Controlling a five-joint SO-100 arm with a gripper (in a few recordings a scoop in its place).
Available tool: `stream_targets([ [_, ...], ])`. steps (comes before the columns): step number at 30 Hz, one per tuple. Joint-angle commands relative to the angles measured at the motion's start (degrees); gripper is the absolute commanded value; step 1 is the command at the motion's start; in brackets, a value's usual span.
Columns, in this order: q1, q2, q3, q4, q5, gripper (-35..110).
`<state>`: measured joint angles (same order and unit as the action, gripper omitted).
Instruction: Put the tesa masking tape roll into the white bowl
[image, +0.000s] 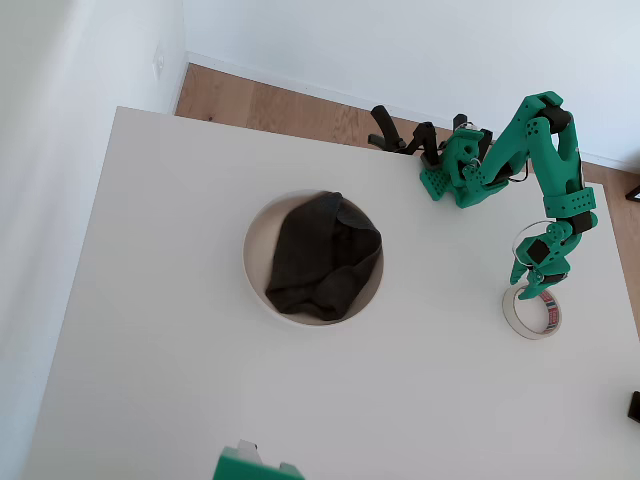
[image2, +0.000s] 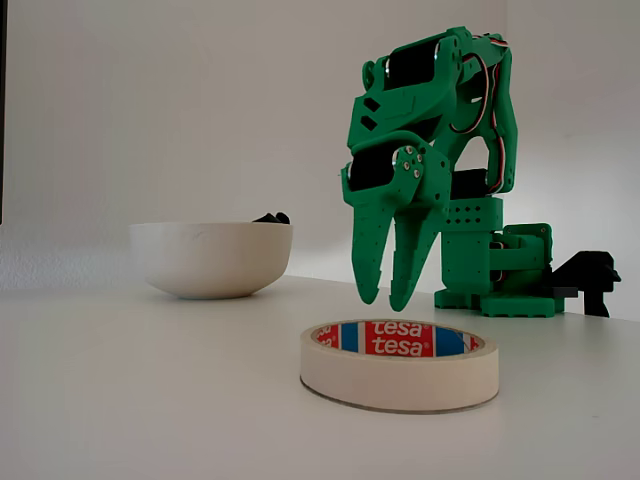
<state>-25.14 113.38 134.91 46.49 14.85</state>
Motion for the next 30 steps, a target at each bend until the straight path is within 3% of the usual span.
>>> stream_targets([
  [1,-0.9,0.6,-3.1,0.2,1.1,12],
  [30,-9.9,-3.0,-3.2,2.3,8.6,13],
])
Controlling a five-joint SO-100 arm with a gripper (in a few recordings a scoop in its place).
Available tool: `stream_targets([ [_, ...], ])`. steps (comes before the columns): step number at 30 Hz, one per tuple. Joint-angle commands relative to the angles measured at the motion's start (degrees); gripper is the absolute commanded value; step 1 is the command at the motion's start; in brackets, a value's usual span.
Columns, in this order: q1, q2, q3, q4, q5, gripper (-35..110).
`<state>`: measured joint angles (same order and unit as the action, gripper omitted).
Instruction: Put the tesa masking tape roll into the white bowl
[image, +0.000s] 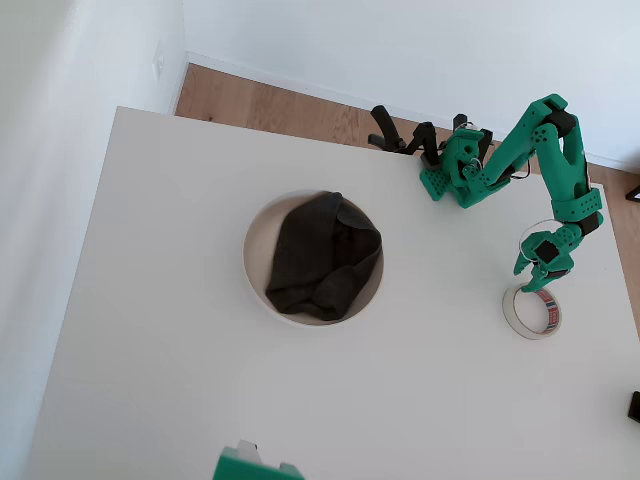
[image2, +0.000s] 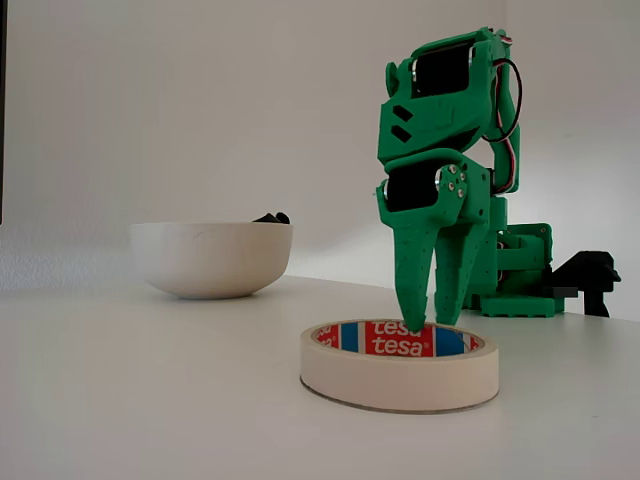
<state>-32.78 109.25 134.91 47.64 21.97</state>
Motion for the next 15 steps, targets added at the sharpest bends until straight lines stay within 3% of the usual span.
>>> stream_targets([
  [1,-2.7,1.1,-3.2,1.5,1.8,13],
  [15,-6.0,-0.2,-3.3,2.4,4.5,10],
])
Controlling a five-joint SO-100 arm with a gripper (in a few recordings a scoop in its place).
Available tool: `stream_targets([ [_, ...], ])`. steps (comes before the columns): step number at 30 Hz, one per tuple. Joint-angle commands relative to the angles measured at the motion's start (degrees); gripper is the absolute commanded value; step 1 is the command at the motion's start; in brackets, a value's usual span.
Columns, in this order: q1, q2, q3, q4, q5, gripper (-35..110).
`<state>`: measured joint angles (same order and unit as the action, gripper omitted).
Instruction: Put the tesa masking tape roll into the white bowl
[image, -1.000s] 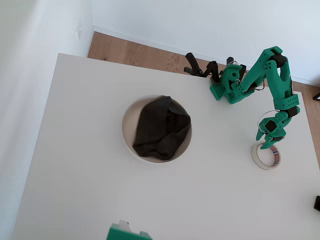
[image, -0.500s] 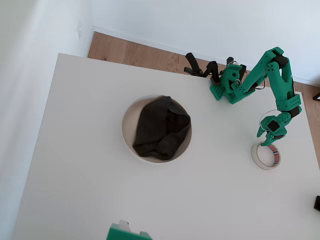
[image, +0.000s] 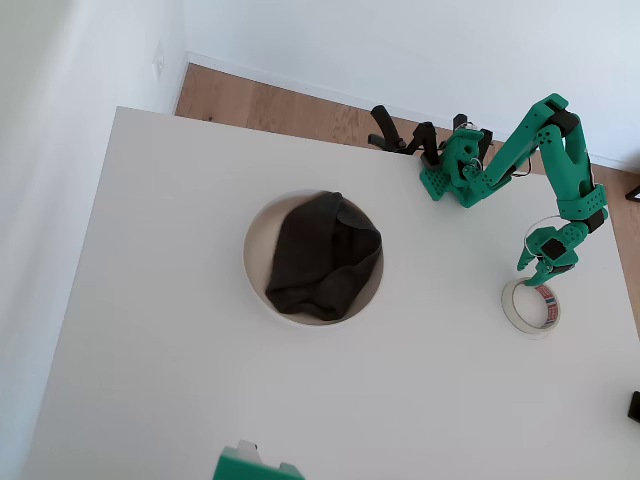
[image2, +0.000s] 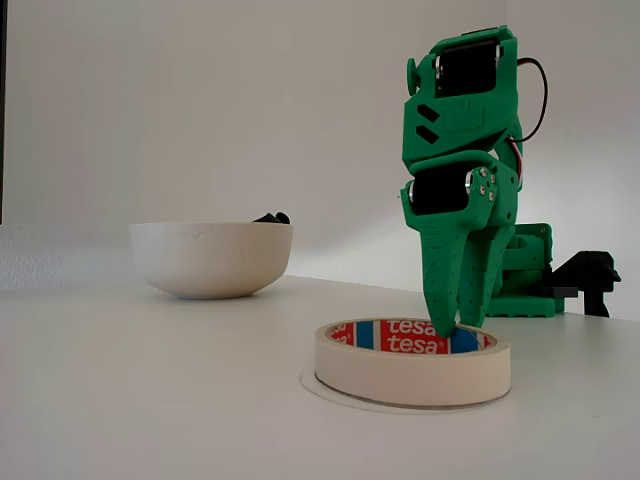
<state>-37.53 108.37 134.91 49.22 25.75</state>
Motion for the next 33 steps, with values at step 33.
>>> stream_targets([
  [33,9.8,38.2,-9.1,20.4,-6.2,-8],
])
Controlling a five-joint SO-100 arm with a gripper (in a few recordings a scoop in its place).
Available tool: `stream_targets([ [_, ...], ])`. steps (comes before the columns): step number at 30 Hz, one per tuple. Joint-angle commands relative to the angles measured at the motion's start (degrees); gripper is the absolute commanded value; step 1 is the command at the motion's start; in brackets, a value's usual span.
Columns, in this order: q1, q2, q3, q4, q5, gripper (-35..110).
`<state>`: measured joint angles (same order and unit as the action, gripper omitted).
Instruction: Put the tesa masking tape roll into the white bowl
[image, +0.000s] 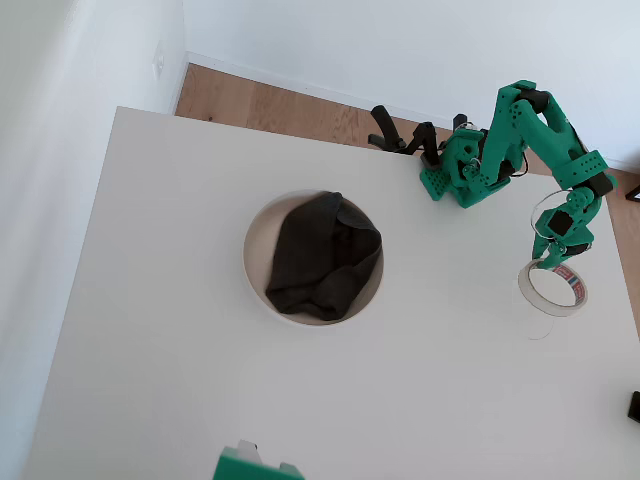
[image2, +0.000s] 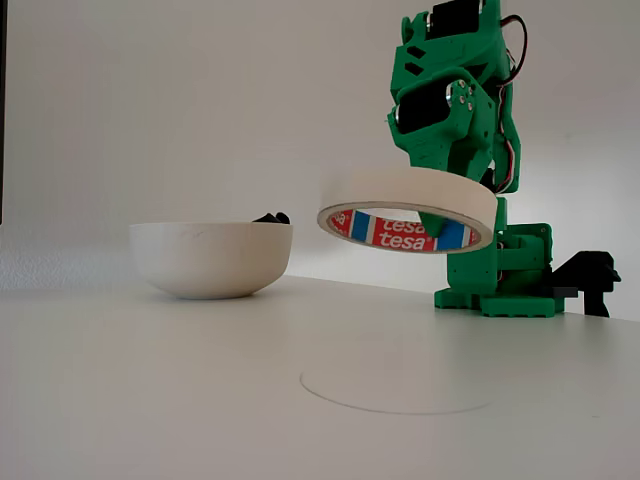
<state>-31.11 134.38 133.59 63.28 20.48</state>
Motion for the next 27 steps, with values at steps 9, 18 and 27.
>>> stream_targets([
  [9,25.0,24.1,-24.0,17.9,-7.3,-8],
  [18,55.8,20.1,-25.6,9.2,-16.2,-8],
  [27,78.1,2.4,-26.0,-11.4,-17.2,-8],
])
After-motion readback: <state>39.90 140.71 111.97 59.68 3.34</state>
